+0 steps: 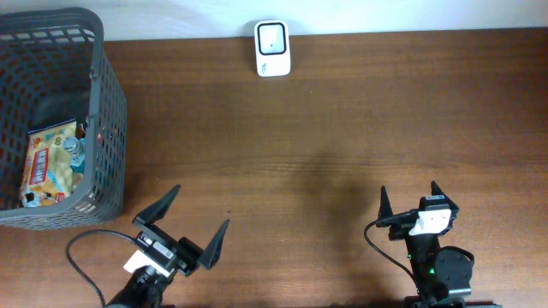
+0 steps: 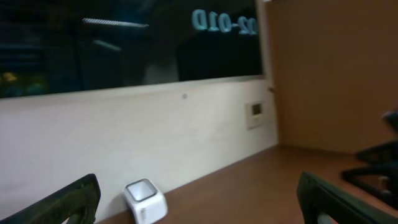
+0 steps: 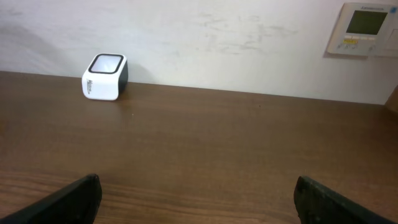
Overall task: Scan the item barcode
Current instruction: 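Move the left gripper into the grey basket, then grasp the teal Listerine bottle with the left gripper and lift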
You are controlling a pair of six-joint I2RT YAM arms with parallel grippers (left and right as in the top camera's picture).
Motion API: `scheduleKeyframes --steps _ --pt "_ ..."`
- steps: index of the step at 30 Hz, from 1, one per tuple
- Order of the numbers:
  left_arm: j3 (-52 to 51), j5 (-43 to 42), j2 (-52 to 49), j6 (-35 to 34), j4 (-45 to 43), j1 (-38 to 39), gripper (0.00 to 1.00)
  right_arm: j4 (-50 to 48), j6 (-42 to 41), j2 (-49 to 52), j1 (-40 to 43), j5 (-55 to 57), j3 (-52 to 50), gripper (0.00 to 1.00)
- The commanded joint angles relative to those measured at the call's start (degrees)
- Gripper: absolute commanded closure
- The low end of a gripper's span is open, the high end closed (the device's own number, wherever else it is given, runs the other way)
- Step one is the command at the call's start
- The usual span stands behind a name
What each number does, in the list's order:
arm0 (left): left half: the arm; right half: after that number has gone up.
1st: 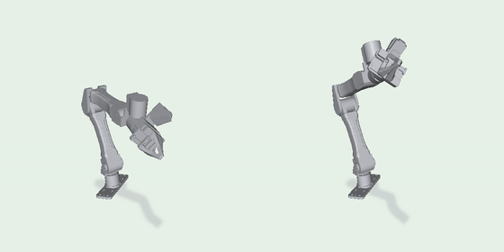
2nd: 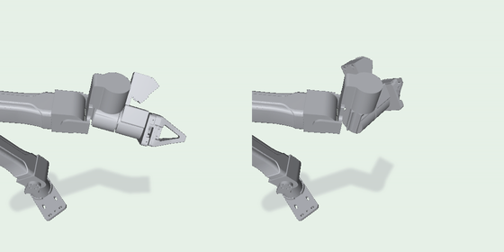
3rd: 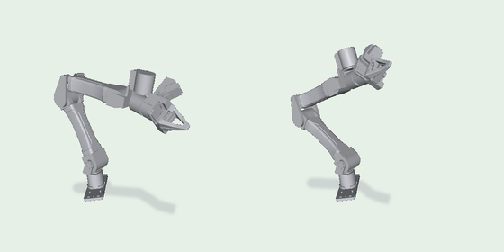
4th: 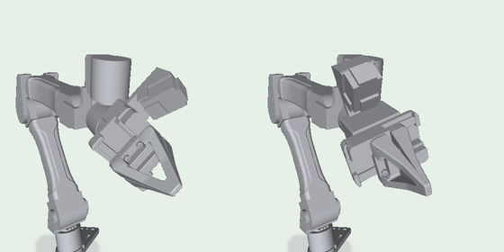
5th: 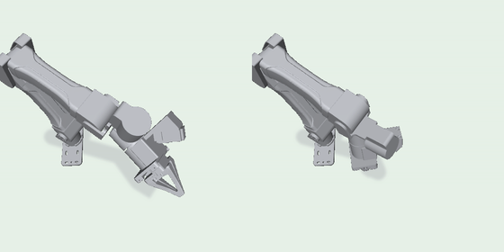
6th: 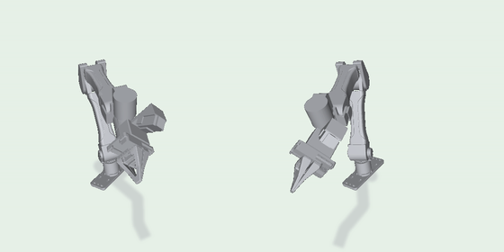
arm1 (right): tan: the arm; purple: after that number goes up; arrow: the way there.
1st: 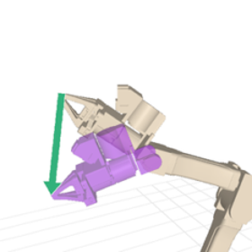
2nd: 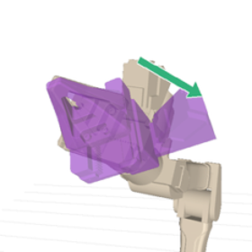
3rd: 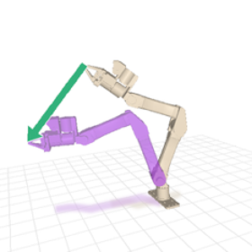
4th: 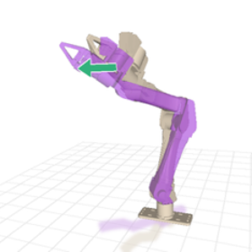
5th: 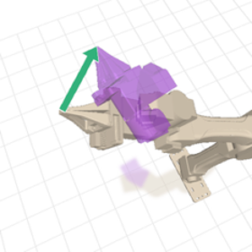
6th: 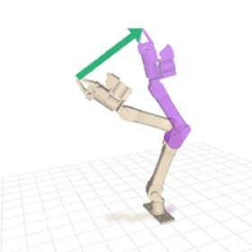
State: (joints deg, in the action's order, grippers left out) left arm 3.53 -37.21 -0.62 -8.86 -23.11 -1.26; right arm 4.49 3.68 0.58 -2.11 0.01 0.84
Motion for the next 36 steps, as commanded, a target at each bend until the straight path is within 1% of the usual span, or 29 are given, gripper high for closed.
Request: scheduleKeyframes --steps 1,2,3,4,5,6,7,8,9,10,11,13,15,16,17,18,20,21,22,23,25,26,28,31,34,36 --pt "12.6 -3.0 -1.2 -1.7 9.6 -0.3 0.01 0.2 0.4 -0.4 0.3 0.5 -0.5 0.02" --pt "18.3 -1.0 -2.9 -0.8 16.3 -0.3 0.01 0.2 0.4 -0.4 0.3 0.5 -0.5 0.02" --pt "25.4 2.3 -5.7 0.0 25.6 -0.3 0.01 0.2 0.4 -0.4 0.3 0.5 -0.5 0.02" --pt "32.5 4.0 -9.3 2.6 34.6 -0.3 0.01 0.2 0.4 -0.4 0.3 0.5 -0.5 0.02" --pt "38.3 2.7 -12.4 5.8 40.3 -0.3 0.01 0.2 0.4 -0.4 0.3 0.5 -0.5 0.02" --pt "44.8 -1.0 -15.8 7.0 44.1 -0.3 0.01 0.2 0.4 -0.4 0.3 0.5 -0.5 0.02" --pt "48.7 -3.7 -17.7 7.0 44.9 -0.3 0.01 0.2 0.4 -0.4 0.3 0.5 -0.5 0.02" --pt "51.1 -4.6 -18.6 7.0 44.6 -0.3 0.01 0.2 0.4 -0.4 0.3 0.5 -0.5 0.02" --pt "54.0 -3.9 -19.3 8.8 44.2 -0.3 0.01 0.2 0.4 -0.4 0.3 0.5 -0.5 0.02" --pt "55.6 -2.8 -19.6 12.0 44.2 -0.3 0.01 0.2 0.4 -0.4 0.3 0.5 -0.5 0.02" --pt "58.0 2.9 -20.6 12.1 45.9 -0.3 0.01 0.2 0.4 -0.4 0.3 0.5 -0.5 0.02" --pt "62.7 14.8 -25.1 8.0 52.9 -0.3 0.01 0.2 0.4 -0.4 0.3 0.5 -0.5 0.02" --pt "70.8 22.3 -35.5 8.0 64.6 -0.3 0.01 0.2 0.4 -0.4 0.3 0.5 -0.5 0.02" --pt "74.1 23.3 -40.2 8.1 69.7 -0.3 0.01 0.2 0.4 -0.4 0.3 0.5 -0.5 0.02" --pt "79.7 21.7 -48.8 8.5 76.1 -0.3 0.01 0.2 0.4 -0.4 0.3 0.5 -0.5 0.02" --pt "84.6 18.9 -57.1 8.5 80.3 -0.3 0.01 0.2 0.4 -0.4 0.3 0.5 -0.5 0.02" --pt "89.5 21.6 -64.0 10.0 81.0 -0.3 0.01 0.2 0.4 -0.4 0.3 0.5 -0.5 0.02" --pt "94.6 26.7 -69.2 8.9 82.5 -0.8 0.01 0.2 0.4 -0.4 0.3 0.5 -0.5 0.02" --pt "102.0 33.3 -75.1 6.0 86.3 -2.6 0.01 0.2 0.4 -0.4 0.3 0.5 -0.5 0.02" --pt "110.7 40.2 -81.7 2.4 91.9 -6.5 0.01 0.2 0.4 -0.4 0.3 0.5 -0.5 0.02" --pt "119.3 42.3 -88.1 0.7 96.7 -12.5 0.01 0.2 0.4 -0.4 0.3 0.5 -0.5 0.02" --pt "122.6 42.4 -90.8 0.7 97.4 -15.8 0.01 0.2 0.4 -0.4 0.3 0.5 -0.5 0.02" --pt "125.9 42.1 -94.5 0.7 97.2 -22.6 0.01 0.2 0.4 -0.4 0.3 0.5 -0.5 0.02" --pt "125.9 42.0 -96.1 0.7 99.2 -28.3 0.01 0.2 0.4 -0.4 0.3 0.5 -0.5 0.02" --pt "125.9 39.9 -98.8 1.4 104.1 -30.0 0.01 0.2 0.4 -0.4 0.3 0.5 -0.5 0.02" --pt "125.9 36.3 -101.4 6.4 106.6 -29.9 0.01 0.2 0.4 -0.4 0.3 0.5 -0.5 0.02"
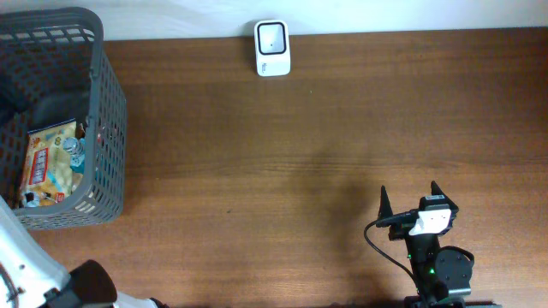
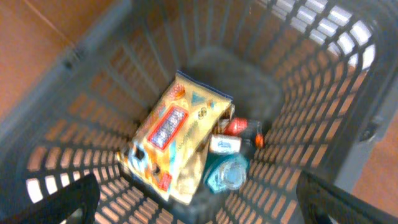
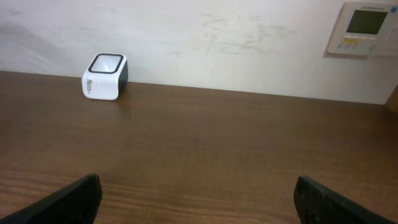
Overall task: Scan the item barcode
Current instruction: 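Grasp the teal Listerine bottle with the left gripper and lift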
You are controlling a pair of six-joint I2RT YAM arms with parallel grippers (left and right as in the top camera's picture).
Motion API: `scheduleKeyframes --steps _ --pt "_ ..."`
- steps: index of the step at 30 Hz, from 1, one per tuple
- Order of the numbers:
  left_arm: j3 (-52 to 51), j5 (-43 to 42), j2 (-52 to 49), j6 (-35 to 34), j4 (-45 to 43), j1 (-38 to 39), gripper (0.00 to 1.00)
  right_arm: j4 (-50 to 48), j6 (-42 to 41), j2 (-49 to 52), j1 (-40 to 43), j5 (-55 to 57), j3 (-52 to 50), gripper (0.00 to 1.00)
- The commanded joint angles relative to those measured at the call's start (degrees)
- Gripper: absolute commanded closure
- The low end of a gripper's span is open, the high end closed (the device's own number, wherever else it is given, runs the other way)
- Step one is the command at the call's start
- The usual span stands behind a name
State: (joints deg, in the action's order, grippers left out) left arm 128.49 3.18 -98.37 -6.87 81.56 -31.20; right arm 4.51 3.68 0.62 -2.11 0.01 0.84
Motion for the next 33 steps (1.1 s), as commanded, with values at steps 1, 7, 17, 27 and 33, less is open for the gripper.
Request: scheduleKeyframes --steps 1,7,17,27,33 --pt "0.9 -4.1 -5.1 4.9 2.4 0.1 0.01 0.1 0.4 -0.4 0.3 0.5 -0.5 0.01" --pt "0.9 -4.7 -12.5 9.3 5.9 0.0 0.01 0.1 0.4 -0.4 0.3 0.5 -0.5 0.02" --pt "-5.6 -13.7 -15.5 23.3 7.7 0.8 0.07 0.1 0.4 -0.4 0.3 0.5 -0.5 0.02" --pt "-20.3 -15.0 -15.5 28.5 0.1 1.2 0.16 0.1 0.4 -0.4 0.3 0.5 -0.5 0.02" --pt "-20.5 -13.7 -15.5 28.4 -1.2 1.2 0.51 0.1 0.4 -0.4 0.3 0.5 -0.5 0.02"
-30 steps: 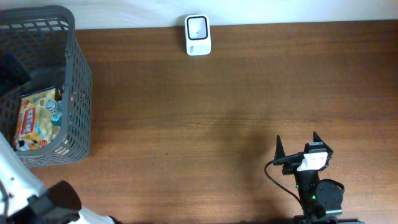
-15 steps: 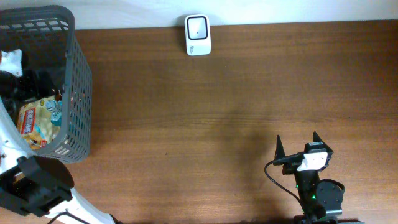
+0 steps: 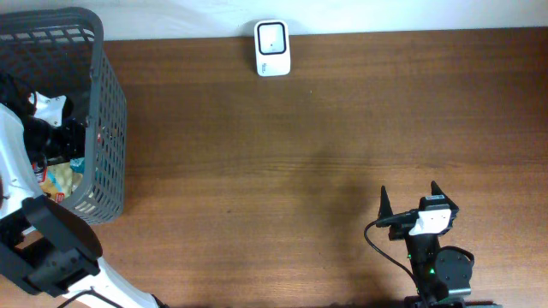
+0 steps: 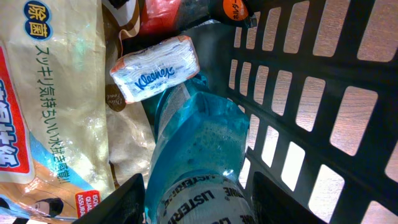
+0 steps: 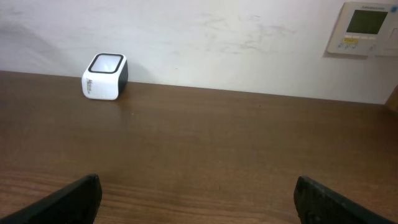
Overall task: Scan the item barcode
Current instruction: 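Grasp the teal Listerine bottle with the left gripper and lift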
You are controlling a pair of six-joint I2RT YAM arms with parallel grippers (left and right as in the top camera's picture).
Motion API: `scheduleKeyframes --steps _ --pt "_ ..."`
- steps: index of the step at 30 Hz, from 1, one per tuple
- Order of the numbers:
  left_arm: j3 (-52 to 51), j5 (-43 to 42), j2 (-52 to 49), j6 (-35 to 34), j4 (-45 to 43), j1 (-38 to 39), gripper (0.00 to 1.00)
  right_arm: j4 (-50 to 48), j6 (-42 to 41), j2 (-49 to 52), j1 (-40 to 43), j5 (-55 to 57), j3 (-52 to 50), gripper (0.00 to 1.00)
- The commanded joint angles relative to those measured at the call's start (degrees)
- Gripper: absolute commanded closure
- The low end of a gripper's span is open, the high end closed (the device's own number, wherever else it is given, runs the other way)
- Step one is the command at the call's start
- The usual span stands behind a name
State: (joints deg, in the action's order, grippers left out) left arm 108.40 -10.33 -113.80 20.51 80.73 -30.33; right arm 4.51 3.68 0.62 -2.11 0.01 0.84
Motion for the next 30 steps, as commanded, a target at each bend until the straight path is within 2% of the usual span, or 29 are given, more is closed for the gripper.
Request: scheduleKeyframes --steps 1,2,5,13,17,20,22,26,28,30 --pt "-0.4 -0.2 -0.1 1.0 -0.4 0.3 0.55 0.1 0.4 -0.4 0.3 0.5 -0.5 0.02" --pt "-0.5 -0.2 -0.1 1.0 -0.4 0.3 0.61 0.1 0.4 -0.4 0.3 0.5 -0.5 0.02" --pt "-3.0 0.2 -0.1 1.0 -2.0 0.3 0.54 0.1 0.4 -0.4 0.3 0.5 -0.5 0.02" --pt "-5.4 1.2 -0.1 1.0 -8.9 0.3 0.54 0.1 0.4 -0.4 0.3 0.5 -0.5 0.01" --pt "-5.4 1.1 -0.1 1.0 -9.0 0.3 0.67 0.1 0.4 -0.4 0.3 0.5 -0.5 0.02" --pt "-4.0 1.1 -0.1 -2.9 -8.9 0.3 0.86 0.1 0.4 -0.4 0.3 0.5 -0.5 0.02" --pt "-0.3 0.1 -0.1 -4.8 -7.8 0.3 0.93 0.1 0.4 -0.4 0.3 0.5 -0.5 0.02" --pt "10.4 -5.9 -0.1 -5.5 -4.5 0.3 0.93 0.1 0.4 -0.4 0.3 0.5 -0.5 0.02" --pt "16.4 -7.2 -0.1 -8.3 -3.0 0.3 0.98 0.1 0.4 -0.4 0.3 0.5 -0.5 0.02" --pt "22.9 -10.4 -0.1 -8.5 -1.5 0.3 0.98 0.1 0.4 -0.4 0.3 0.5 -0.5 0.02"
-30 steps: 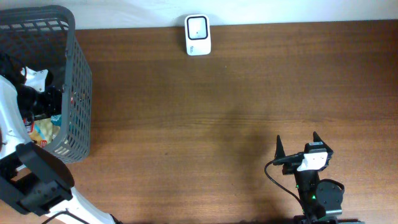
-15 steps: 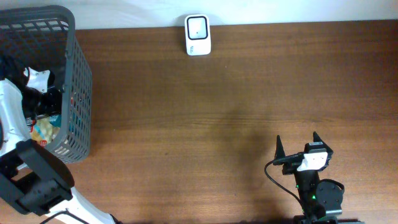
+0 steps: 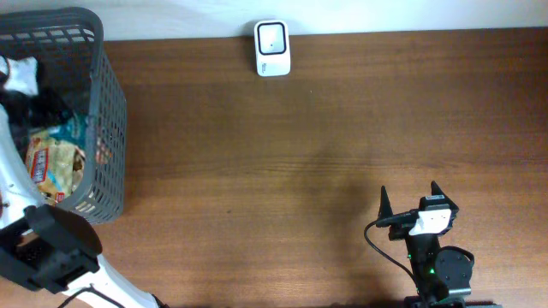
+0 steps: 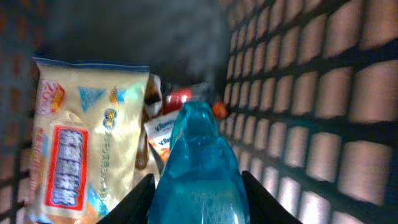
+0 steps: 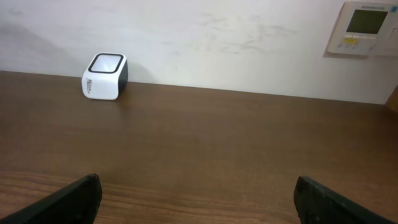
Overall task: Scan the item barcode
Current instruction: 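Grasp the teal Listerine bottle with the left gripper and lift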
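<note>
A blue translucent mouthwash bottle (image 4: pixel 199 146) hangs inside the grey basket (image 3: pixel 107 111), above the other goods, with my left gripper (image 4: pixel 198 182) shut on it. From overhead the bottle (image 3: pixel 74 128) shows as a teal patch by the basket's right wall, below my left gripper (image 3: pixel 53 111). The white barcode scanner (image 3: pixel 272 37) stands at the table's far edge, and shows too in the right wrist view as the scanner (image 5: pixel 105 77) at the far left. My right gripper (image 5: pixel 196 202) stays open and empty near the front edge, at bottom right of the overhead view (image 3: pixel 408 204).
In the basket lie a yellow snack packet (image 4: pixel 84 146), a small tissue pack (image 4: pixel 160 138) and a red item (image 4: pixel 180 96). The basket's mesh wall (image 4: pixel 298 124) is close on the right of the bottle. A wall thermostat (image 5: pixel 365 28) hangs behind the table.
My left gripper was low in the basket with its fingers either side of the lying bottle. Now it holds the bottle higher, above the packet and tissues. The right arm has not moved.
My left gripper was open near the table's front edge, facing the scanner. Then it was open above the basket, looking down on the goods. Then it was down among them around the blue bottle, and now holds the bottle raised inside the basket.
</note>
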You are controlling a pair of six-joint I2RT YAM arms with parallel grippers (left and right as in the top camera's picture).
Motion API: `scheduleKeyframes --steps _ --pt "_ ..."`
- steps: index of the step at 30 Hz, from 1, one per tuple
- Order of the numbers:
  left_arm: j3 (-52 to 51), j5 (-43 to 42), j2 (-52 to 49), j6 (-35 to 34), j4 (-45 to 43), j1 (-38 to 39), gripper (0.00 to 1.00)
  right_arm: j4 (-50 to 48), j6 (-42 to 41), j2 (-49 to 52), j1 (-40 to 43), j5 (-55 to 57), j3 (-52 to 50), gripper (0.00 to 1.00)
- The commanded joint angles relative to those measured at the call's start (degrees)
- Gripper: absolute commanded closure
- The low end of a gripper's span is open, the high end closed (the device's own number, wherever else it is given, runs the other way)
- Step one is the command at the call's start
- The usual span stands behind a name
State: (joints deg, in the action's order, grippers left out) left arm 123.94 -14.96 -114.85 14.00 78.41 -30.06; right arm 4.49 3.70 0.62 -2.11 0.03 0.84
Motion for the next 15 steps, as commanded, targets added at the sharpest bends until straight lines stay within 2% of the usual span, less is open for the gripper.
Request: scheduleKeyframes --steps 1,5,8,10,12,15 --pt "12.0 -7.5 1.1 -2.5 1.4 0.0 0.98 0.2 0.4 -0.4 0.3 0.5 -0.5 0.02" --pt "29.6 -10.6 1.3 -8.8 1.8 0.0 0.98 0.2 0.4 -0.4 0.3 0.5 -0.5 0.02" --pt "39.9 -23.0 2.0 -9.0 1.8 0.1 1.00 0.2 0.4 -0.4 0.3 0.5 -0.5 0.02" --pt "47.1 -30.1 2.1 -13.4 1.8 0.9 1.00 0.2 0.4 -0.4 0.3 0.5 -0.5 0.02" --pt "50.1 -35.6 2.1 -14.3 1.9 3.5 1.00 0.2 0.4 -0.4 0.3 0.5 -0.5 0.02" --pt "49.9 -35.7 1.9 -14.4 3.8 12.0 1.00 0.2 0.4 -0.4 0.3 0.5 -0.5 0.02"
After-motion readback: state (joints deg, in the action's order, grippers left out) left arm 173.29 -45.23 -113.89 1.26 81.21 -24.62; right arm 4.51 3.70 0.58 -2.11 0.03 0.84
